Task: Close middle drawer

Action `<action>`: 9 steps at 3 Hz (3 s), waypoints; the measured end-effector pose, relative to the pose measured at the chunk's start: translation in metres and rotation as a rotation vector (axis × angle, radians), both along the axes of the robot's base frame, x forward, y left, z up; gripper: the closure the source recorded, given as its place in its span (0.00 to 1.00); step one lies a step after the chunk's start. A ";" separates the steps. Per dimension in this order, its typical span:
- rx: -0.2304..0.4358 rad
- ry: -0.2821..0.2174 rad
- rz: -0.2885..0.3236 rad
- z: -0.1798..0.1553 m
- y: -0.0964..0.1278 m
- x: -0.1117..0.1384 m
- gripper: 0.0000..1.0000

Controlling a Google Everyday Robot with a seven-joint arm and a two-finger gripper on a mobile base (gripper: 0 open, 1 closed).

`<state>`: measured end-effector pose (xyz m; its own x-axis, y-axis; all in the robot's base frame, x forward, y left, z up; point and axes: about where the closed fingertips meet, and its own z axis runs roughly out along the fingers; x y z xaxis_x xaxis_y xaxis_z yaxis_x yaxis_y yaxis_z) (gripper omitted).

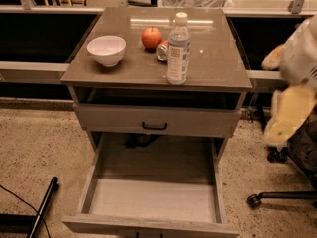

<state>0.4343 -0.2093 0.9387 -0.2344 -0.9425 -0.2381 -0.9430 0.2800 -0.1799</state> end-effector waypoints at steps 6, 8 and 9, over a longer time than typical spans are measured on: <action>-0.071 0.131 0.105 -0.281 0.059 -0.065 0.00; 0.099 0.067 0.120 -0.427 0.039 -0.050 0.27; 0.156 0.040 0.131 -0.449 0.041 -0.044 0.50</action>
Offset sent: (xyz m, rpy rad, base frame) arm -0.1499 0.1156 -0.3482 0.0729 0.4389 0.2158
